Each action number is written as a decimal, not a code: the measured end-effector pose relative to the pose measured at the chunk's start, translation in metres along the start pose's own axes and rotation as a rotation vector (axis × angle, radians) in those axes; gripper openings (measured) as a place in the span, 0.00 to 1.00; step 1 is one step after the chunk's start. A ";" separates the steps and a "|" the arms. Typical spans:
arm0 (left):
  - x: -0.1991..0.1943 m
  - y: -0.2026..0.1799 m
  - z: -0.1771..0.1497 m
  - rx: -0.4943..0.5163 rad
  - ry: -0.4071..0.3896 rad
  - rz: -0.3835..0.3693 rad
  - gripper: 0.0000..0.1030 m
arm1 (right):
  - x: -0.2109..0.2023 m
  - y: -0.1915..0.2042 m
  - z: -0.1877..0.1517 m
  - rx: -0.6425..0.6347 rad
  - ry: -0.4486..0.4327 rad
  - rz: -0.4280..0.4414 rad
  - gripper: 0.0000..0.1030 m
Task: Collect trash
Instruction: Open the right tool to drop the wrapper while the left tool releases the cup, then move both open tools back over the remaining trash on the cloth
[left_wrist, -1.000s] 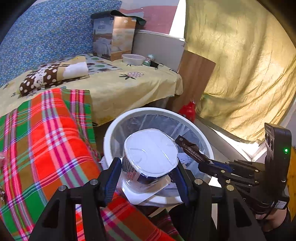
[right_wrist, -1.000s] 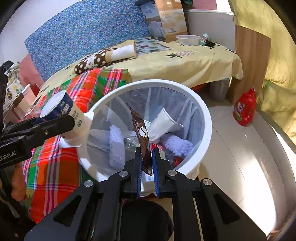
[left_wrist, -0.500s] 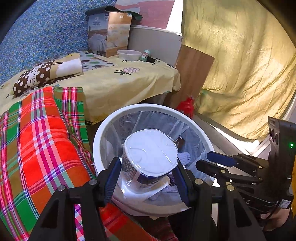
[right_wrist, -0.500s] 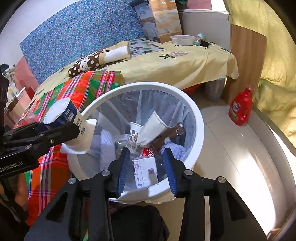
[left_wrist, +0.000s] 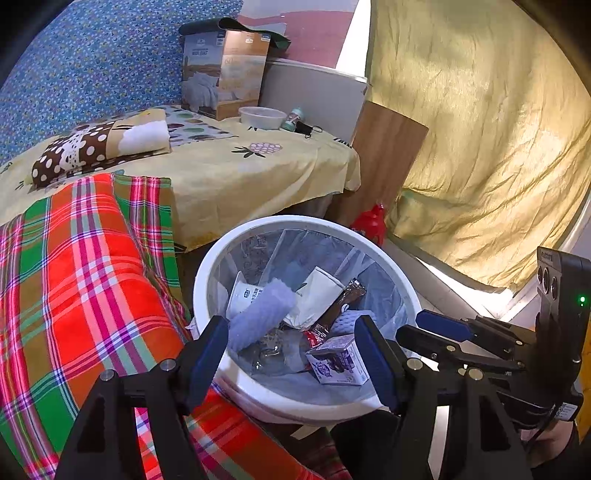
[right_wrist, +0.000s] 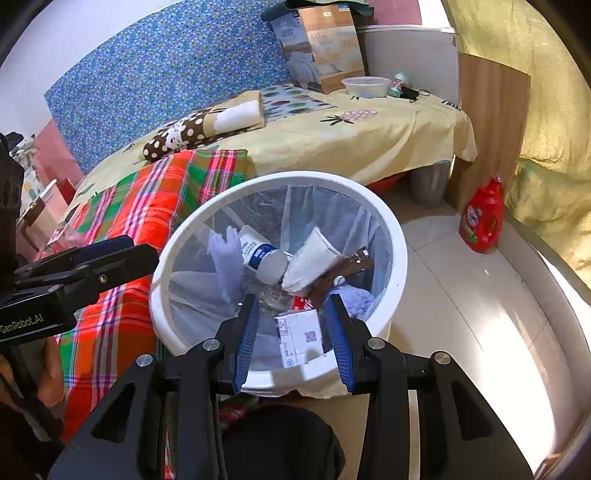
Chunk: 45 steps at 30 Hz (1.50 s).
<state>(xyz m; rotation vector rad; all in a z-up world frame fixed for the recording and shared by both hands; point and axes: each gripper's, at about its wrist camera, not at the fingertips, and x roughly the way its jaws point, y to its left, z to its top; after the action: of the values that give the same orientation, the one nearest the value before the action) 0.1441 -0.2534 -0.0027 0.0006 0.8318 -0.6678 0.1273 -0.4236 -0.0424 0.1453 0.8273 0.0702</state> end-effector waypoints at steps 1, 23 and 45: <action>-0.002 0.000 -0.001 -0.002 -0.001 0.000 0.68 | -0.001 0.002 0.000 -0.004 -0.003 0.004 0.39; -0.059 0.010 -0.023 -0.024 -0.073 0.076 0.68 | -0.026 0.041 -0.002 -0.066 -0.109 0.051 0.39; -0.122 0.041 -0.062 -0.097 -0.136 0.178 0.68 | -0.035 0.088 -0.018 -0.123 -0.097 0.087 0.39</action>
<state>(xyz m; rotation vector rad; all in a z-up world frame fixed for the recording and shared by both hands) 0.0651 -0.1379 0.0277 -0.0575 0.7224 -0.4545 0.0902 -0.3388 -0.0156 0.0683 0.7174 0.1942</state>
